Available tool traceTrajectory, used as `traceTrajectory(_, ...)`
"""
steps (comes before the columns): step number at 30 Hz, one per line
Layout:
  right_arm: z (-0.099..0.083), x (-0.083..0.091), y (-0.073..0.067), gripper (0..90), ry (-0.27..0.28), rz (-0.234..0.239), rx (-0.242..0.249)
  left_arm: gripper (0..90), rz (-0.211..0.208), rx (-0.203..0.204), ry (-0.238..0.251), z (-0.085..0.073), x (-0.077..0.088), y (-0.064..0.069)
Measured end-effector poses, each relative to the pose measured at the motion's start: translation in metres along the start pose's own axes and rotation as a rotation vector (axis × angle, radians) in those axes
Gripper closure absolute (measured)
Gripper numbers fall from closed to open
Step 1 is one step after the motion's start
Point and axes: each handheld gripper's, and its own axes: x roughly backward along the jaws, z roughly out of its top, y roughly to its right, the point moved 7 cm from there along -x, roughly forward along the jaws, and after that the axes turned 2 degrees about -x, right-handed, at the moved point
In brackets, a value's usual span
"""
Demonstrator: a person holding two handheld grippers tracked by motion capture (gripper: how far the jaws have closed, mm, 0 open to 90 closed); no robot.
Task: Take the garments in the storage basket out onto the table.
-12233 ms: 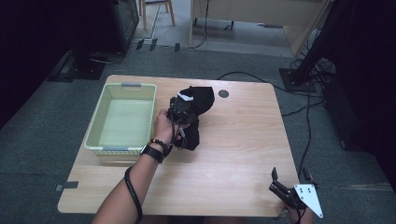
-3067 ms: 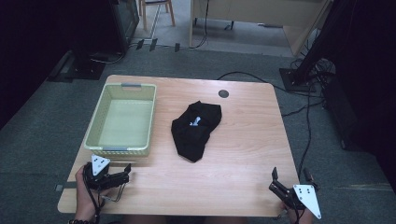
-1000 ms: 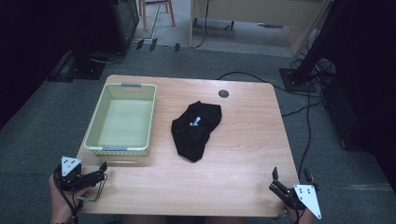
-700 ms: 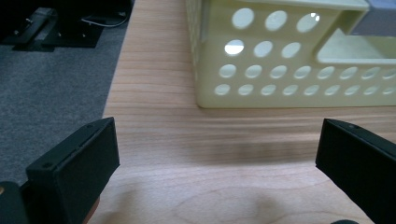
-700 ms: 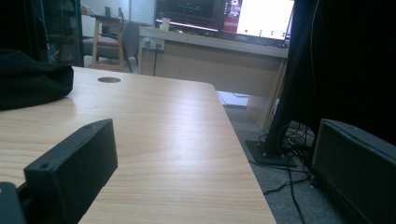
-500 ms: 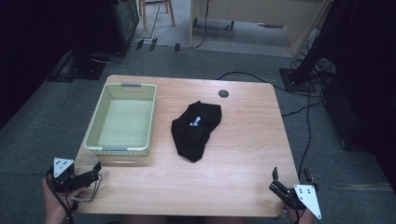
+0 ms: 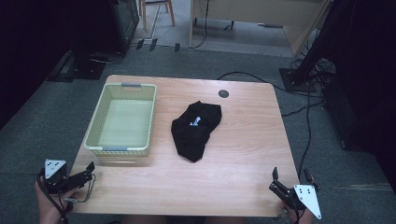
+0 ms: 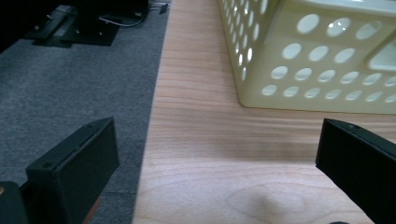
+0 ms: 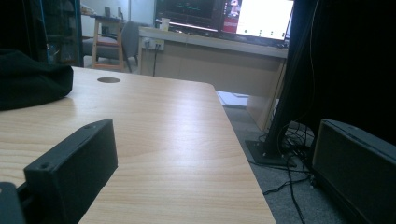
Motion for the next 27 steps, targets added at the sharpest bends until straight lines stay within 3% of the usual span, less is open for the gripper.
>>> traceTrajectory(27,0.0000,0.0000,-0.0001,0.0,-0.001,-0.003,0.001,0.0,-0.010,0.025,-0.006,-0.0005,-0.0002,-0.0044)
